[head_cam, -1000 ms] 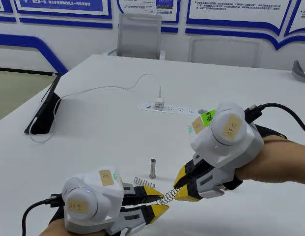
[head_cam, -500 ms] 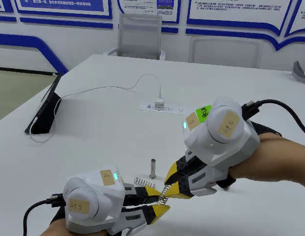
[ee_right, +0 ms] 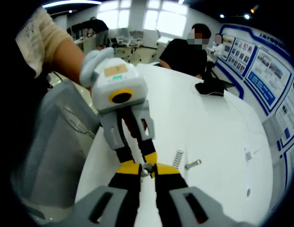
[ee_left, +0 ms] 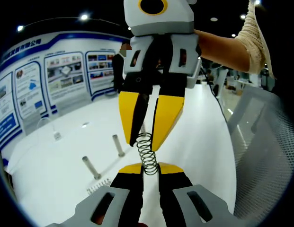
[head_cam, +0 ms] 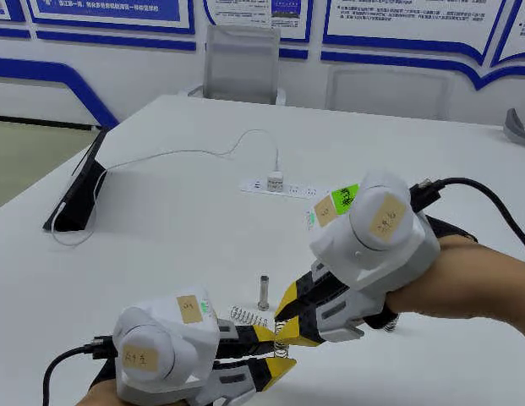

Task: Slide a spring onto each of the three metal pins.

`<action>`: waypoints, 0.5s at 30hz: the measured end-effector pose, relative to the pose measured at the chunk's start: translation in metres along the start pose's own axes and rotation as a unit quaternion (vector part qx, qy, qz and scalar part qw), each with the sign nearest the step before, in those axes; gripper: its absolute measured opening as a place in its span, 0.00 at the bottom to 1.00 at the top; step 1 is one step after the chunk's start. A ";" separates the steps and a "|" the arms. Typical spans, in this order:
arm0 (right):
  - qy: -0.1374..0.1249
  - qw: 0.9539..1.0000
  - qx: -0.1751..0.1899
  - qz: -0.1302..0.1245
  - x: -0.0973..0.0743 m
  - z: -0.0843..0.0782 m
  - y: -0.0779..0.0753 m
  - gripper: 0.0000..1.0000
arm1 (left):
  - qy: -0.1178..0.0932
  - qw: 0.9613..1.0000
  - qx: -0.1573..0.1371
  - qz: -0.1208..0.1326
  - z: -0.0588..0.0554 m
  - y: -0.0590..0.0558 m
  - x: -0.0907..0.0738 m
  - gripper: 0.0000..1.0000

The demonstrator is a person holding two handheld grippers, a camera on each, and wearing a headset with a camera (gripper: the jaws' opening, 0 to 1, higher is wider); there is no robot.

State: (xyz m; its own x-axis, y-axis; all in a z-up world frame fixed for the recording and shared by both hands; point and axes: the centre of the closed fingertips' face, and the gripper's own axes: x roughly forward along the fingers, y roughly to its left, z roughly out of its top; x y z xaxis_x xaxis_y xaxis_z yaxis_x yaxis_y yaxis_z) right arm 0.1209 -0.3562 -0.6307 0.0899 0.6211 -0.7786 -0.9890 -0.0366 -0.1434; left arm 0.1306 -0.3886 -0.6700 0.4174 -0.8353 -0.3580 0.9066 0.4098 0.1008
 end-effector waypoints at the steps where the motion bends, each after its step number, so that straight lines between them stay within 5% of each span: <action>1: 0.000 1.000 0.002 0.000 0.000 0.000 0.000 0.12 | -0.001 1.000 -0.001 0.001 0.000 0.000 -0.001 0.11; 15: -0.002 1.000 0.013 -0.003 0.000 -0.002 0.000 0.12 | -0.006 1.000 -0.002 0.001 0.003 0.000 0.000 0.11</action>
State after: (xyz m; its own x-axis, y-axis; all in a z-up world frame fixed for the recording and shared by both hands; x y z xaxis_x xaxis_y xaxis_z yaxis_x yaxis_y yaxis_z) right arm 0.1212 -0.3574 -0.6317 0.0947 0.6251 -0.7748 -0.9912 -0.0131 -0.1318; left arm 0.1310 -0.3897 -0.6673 0.4205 -0.8386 -0.3464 0.9052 0.4136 0.0978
